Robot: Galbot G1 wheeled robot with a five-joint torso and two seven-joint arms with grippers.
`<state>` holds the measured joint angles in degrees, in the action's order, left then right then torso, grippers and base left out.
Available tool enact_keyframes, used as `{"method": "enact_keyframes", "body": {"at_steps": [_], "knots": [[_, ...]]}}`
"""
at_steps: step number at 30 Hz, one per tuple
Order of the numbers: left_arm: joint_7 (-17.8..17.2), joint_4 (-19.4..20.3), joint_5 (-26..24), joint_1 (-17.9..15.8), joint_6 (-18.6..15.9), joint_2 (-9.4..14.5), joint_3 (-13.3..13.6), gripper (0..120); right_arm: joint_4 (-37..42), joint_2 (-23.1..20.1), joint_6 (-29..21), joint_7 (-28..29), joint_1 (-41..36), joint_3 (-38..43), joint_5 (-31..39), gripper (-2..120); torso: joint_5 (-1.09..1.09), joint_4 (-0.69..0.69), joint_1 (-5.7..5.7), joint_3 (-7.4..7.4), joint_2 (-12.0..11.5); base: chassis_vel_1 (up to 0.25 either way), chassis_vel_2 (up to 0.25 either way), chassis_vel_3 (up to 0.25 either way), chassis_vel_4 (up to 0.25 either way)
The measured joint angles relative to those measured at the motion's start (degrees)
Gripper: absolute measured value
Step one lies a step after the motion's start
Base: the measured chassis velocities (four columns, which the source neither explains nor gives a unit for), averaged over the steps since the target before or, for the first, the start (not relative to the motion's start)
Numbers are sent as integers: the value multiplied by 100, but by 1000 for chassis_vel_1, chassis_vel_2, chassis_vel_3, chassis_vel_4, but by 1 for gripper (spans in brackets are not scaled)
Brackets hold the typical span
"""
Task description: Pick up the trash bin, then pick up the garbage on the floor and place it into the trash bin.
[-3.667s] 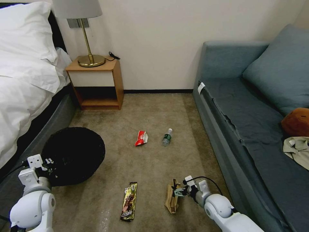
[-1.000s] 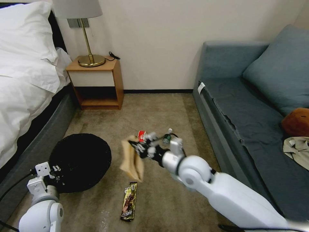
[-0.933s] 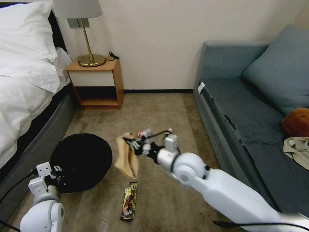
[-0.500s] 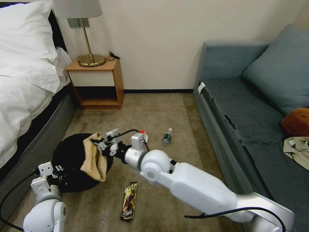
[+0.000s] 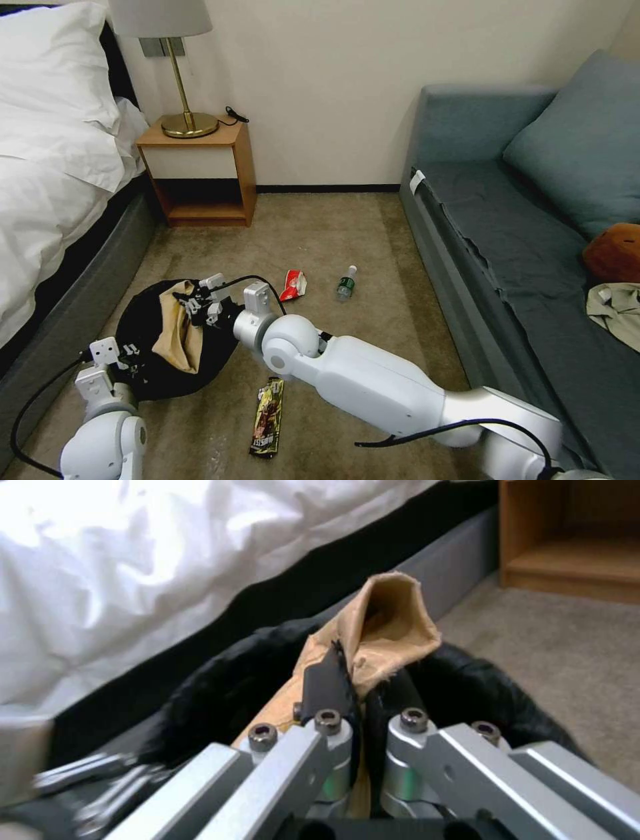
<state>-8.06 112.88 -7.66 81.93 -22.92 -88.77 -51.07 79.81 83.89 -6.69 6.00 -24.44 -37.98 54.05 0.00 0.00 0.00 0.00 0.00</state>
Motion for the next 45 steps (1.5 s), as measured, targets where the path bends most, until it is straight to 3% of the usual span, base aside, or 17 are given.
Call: {"method": "enact_keyframes", "body": {"at_steps": [6,8,13,16,20,23,28,30,32,35,45], "knots": [[10,-12,-34,28,-2,-6,45,2,-355,105,130,-111,0,54,-121,1,0,0,0,0,0,0,0,0,0],[12,-25,-43,22,-4,-5,47,2,-400,116,141,-129,-10,60,-155,6,0,0,0,0,0,0,0,0,0],[23,-73,-100,-25,-15,19,23,2,-397,126,144,-122,-163,67,-207,22,0,0,0,0,0,0,0,0,0],[25,-105,-199,-54,-38,66,-13,2,-327,88,149,-112,-316,46,-295,39,0,0,0,0,0,0,0,0,0],[27,-105,-236,-57,-55,75,-17,2,-291,69,153,-103,-361,43,-314,48,0,0,0,0,0,0,0,0,0],[28,-111,-267,-78,-69,81,-19,2,-219,22,165,-93,-376,43,-314,64,1,0,0,0,0,0,0,0,0],[29,-113,-274,-88,-73,81,-20,2,-100,-97,157,-34,-375,60,-314,81,1,0,0,0,0,0,0,0,0],[30,-118,-284,-90,-73,85,-28,2,-8,-170,97,4,-374,70,-308,85,1,0,0,0,0,0,0,0,0],[27,-138,-314,-109,-73,98,-91,2,196,-376,-218,159,-400,91,-271,95,1,0,0,0,0,0,0,0,0],[22,-139,-402,-119,-74,106,-160,2,388,-638,-602,293,-540,128,-292,99,1,0,0,0,0,0,0,0,0],[-27,-132,-545,-112,-73,138,-306,2,594,-1056,-963,371,-964,390,-392,100,2,0,0,0,0,0,0,0,0]]}}
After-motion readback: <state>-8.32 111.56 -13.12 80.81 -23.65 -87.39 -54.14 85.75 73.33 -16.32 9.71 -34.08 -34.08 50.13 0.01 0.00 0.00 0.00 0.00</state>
